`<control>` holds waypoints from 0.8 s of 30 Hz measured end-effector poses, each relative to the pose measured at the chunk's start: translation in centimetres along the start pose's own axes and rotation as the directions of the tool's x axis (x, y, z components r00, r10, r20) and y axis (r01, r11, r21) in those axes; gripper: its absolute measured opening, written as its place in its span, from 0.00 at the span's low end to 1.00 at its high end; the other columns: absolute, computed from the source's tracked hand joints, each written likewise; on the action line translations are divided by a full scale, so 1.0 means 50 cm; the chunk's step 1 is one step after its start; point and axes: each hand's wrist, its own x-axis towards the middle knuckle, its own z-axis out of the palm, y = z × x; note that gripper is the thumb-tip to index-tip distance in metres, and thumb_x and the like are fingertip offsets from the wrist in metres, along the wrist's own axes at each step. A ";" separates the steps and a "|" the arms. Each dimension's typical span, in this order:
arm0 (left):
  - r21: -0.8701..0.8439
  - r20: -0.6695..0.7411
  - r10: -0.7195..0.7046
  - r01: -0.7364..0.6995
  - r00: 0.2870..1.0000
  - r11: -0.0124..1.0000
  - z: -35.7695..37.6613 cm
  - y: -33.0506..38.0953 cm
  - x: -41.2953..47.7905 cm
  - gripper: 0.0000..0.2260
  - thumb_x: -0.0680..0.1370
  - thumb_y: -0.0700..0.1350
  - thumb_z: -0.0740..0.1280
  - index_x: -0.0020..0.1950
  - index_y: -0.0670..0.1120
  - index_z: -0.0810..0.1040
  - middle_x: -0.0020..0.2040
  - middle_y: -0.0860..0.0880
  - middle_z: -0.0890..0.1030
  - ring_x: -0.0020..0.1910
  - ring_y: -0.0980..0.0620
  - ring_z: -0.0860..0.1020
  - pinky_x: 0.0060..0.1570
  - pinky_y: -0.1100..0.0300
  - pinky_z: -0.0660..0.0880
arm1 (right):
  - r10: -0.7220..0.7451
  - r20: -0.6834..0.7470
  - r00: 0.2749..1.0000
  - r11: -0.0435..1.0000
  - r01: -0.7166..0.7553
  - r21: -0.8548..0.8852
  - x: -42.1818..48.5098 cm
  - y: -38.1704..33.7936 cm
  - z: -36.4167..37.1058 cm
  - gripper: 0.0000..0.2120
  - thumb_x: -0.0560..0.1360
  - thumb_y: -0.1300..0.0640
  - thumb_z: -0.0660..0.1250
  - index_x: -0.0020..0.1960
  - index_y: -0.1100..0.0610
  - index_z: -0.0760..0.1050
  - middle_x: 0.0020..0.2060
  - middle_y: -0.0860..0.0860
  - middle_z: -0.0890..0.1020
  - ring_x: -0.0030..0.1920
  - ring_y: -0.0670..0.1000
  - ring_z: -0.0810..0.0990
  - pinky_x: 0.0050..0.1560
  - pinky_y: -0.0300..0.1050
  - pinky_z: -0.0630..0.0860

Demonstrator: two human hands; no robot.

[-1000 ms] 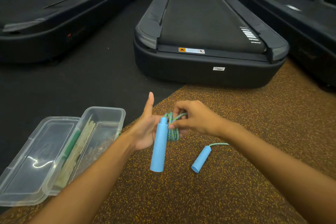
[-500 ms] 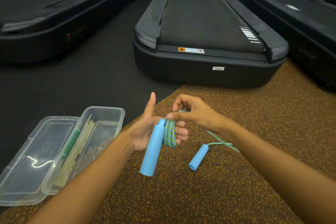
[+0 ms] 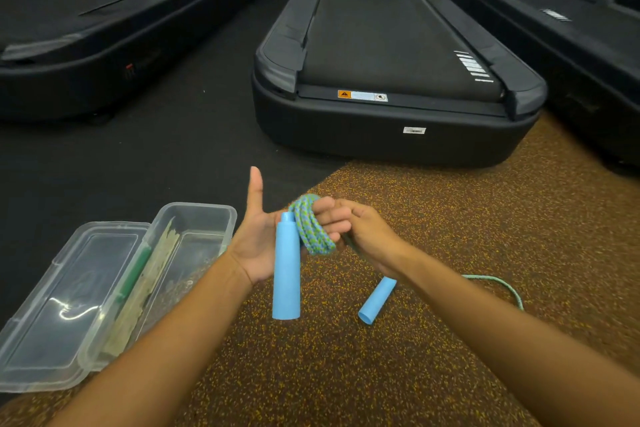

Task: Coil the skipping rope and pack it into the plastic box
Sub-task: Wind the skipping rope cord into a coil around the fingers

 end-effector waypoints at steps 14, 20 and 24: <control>-0.031 -0.162 0.354 -0.363 0.921 0.931 0.001 0.058 -0.011 0.45 0.69 0.72 0.55 0.64 0.32 0.72 0.64 0.35 0.75 0.64 0.38 0.73 0.62 0.45 0.72 | 0.131 0.194 0.972 0.824 0.002 -0.566 -0.044 0.069 0.036 0.12 0.80 0.52 0.53 0.51 0.54 0.75 0.28 0.49 0.76 0.25 0.44 0.72 0.29 0.35 0.68; 0.119 -0.290 0.333 -0.311 0.897 0.943 0.010 0.061 -0.016 0.46 0.69 0.74 0.51 0.62 0.33 0.73 0.63 0.35 0.75 0.62 0.40 0.75 0.60 0.45 0.73 | 0.020 0.276 0.961 0.384 0.247 -0.890 -0.070 -0.025 0.049 0.15 0.79 0.46 0.54 0.39 0.54 0.67 0.30 0.52 0.73 0.40 0.58 0.76 0.39 0.48 0.69; 0.157 -0.323 0.278 -0.239 0.905 0.958 0.018 0.057 -0.015 0.48 0.68 0.75 0.51 0.64 0.33 0.71 0.64 0.34 0.75 0.63 0.39 0.75 0.59 0.45 0.74 | 0.027 0.312 0.950 0.222 0.299 -0.928 -0.090 -0.106 0.048 0.12 0.78 0.46 0.56 0.40 0.51 0.65 0.28 0.46 0.64 0.38 0.55 0.70 0.40 0.47 0.66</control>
